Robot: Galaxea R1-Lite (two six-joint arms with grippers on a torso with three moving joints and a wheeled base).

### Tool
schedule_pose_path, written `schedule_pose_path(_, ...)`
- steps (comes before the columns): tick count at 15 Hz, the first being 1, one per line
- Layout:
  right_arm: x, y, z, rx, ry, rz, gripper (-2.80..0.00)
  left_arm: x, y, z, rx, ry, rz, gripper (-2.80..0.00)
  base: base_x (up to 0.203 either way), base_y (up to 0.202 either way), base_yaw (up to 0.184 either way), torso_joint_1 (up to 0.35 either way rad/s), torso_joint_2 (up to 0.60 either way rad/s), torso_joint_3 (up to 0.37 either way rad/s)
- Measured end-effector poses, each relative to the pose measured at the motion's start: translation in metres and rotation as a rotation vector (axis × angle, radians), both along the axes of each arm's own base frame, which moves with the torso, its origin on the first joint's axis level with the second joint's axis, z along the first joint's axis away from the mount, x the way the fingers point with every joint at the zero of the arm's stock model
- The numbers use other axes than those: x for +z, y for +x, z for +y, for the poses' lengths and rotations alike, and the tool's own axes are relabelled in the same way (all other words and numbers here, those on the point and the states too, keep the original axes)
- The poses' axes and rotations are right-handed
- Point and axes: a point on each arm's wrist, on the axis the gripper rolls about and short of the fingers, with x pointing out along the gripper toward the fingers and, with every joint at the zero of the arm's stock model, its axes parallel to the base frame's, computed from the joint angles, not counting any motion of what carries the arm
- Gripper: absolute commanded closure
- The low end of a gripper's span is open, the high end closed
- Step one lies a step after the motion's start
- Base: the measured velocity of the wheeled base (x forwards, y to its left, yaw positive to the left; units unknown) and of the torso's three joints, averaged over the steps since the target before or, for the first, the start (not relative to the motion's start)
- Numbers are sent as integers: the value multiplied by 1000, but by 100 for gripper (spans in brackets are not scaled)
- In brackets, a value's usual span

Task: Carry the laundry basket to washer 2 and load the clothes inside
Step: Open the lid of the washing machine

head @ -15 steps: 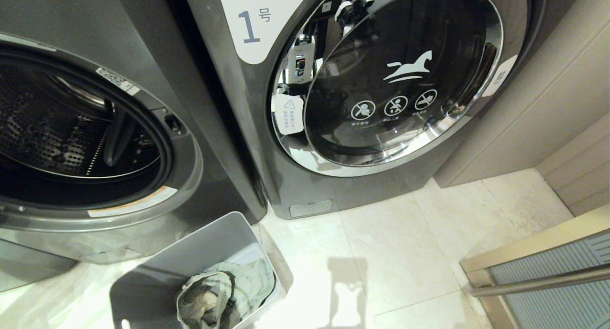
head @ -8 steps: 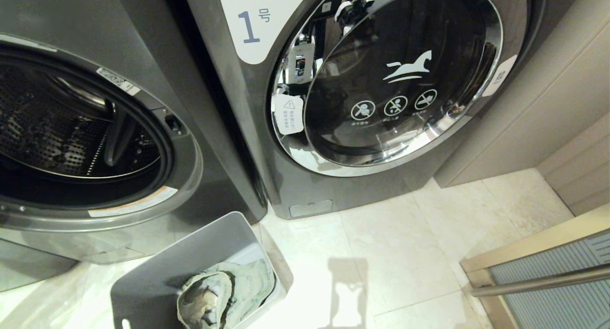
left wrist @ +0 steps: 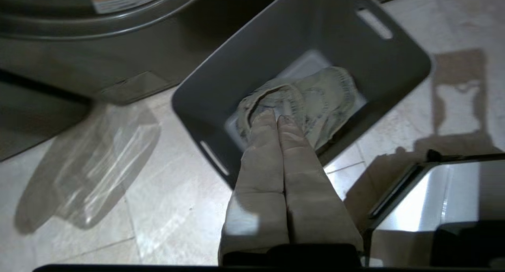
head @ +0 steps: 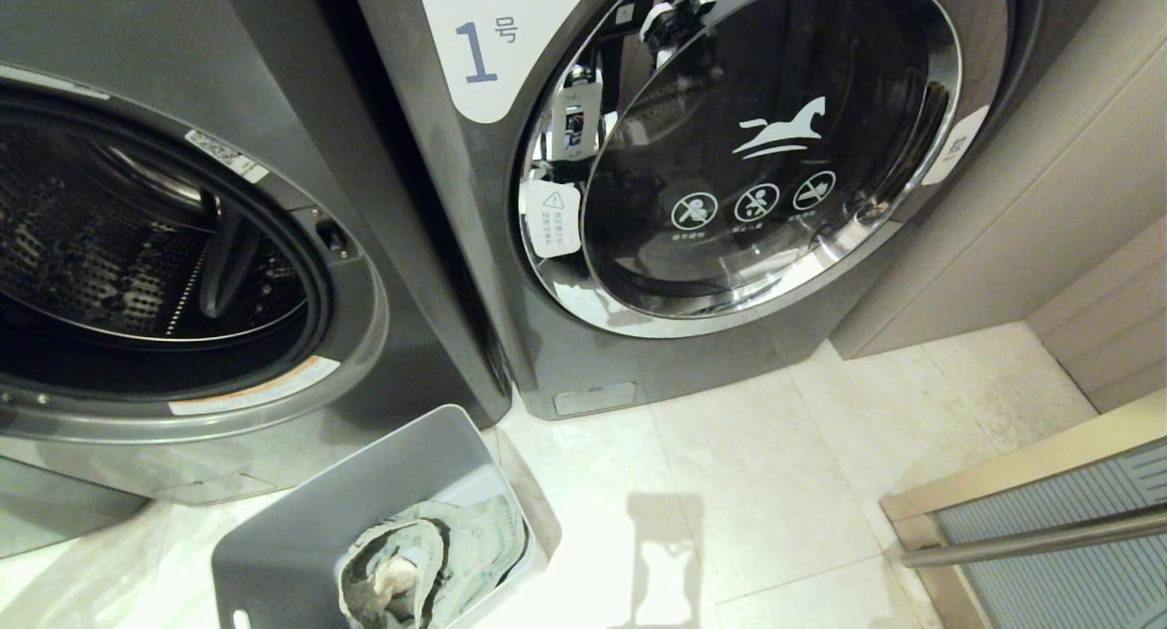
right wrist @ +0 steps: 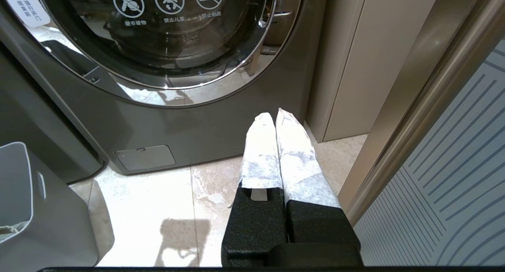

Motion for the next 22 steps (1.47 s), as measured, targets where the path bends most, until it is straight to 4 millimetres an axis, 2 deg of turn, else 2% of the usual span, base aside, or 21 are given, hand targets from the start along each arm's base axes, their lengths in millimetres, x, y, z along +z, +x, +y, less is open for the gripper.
schedule_pose_path(3,0,0,0,-1,0,0,0,-8,-18,-1,-69,-18,-123,0,0,0,0,0,0,0)
schedule_pose_path(6,0,0,0,0,0,0,0,-12,-26,-2,-69,-39,-204,0,0,0,0,0,0,0)
schedule_pose_path(10,0,0,0,0,0,0,0,-13,-28,0,7,-208,-240,0,0,0,0,0,0,0)
schedule_pose_path(22,0,0,0,-1,-2,0,0,-13,-28,0,8,-209,-247,0,0,0,0,0,0,0)
